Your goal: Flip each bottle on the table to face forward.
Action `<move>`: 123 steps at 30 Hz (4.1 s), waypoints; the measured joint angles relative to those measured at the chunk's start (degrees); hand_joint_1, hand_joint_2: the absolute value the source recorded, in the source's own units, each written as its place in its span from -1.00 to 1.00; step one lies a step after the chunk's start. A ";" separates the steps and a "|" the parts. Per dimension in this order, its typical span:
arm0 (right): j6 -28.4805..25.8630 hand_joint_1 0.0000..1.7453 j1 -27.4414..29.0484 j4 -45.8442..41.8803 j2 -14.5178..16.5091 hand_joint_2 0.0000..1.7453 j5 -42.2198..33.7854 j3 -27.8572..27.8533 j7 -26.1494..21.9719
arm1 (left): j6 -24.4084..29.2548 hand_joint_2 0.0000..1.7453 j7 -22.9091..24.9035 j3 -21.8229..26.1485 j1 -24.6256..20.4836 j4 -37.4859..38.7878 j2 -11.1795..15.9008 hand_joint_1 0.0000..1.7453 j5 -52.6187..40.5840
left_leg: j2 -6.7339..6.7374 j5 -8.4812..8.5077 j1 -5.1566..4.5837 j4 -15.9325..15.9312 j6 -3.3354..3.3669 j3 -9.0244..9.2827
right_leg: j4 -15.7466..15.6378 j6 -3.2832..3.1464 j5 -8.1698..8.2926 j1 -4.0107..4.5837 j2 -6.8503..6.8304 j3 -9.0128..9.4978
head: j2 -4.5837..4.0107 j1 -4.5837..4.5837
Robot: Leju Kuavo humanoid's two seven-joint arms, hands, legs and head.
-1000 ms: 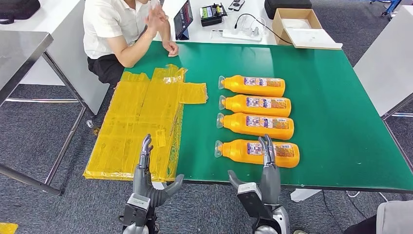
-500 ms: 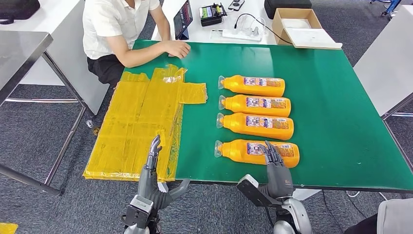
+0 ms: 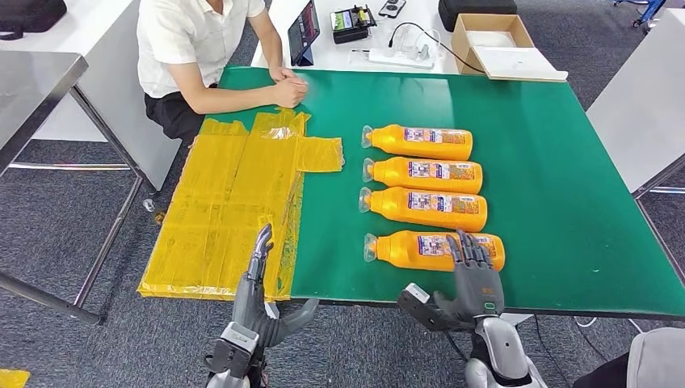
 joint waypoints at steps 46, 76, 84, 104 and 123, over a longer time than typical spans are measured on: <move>6.61 -0.96 -10.37 10.98 -2.83 1.00 0.61 -0.13 2.92 | -2.68 1.00 1.84 -0.39 -0.17 0.04 -0.32 -1.00 -0.98 | 0.00 0.01 0.00 0.02 0.03 0.05 | 0.00 0.02 0.01 0.00 0.00 0.05 | 0.00 0.00; 8.22 1.00 -13.52 23.40 0.46 1.00 -9.29 -0.96 -3.60 | -3.86 1.00 1.68 -0.44 -0.94 0.07 -0.27 -1.00 -0.26 | 0.34 -0.47 0.01 0.00 0.14 1.62 | -0.10 -0.10 -0.18 0.08 0.22 1.03 | 0.00 0.02; 8.63 1.00 -13.39 25.16 1.10 1.00 -17.78 -2.16 -11.25 | -5.78 1.00 1.02 -0.40 -0.97 0.07 -0.23 -1.00 2.51 | 0.80 -1.24 0.02 -0.02 0.13 2.63 | -0.13 -0.11 -0.68 0.12 0.67 1.76 | 0.00 0.03; 14.09 1.00 -1.43 9.73 3.19 1.00 -40.43 -4.05 -24.08 | -12.93 1.00 3.69 1.01 -0.41 -1.07 -0.23 -1.00 15.88 | 0.90 -1.47 0.13 -0.01 0.04 2.69 | -0.09 -0.18 -0.96 0.22 0.89 2.30 | 0.00 0.01; 10.58 1.00 3.61 1.57 5.69 1.00 -48.06 -4.38 -30.39 | -21.98 1.00 10.34 0.18 -1.81 3.97 -0.21 -1.00 22.99 | 0.69 -1.42 0.12 -0.01 0.06 1.89 | -0.06 -0.15 -0.97 0.16 0.72 1.66 | 0.00 0.01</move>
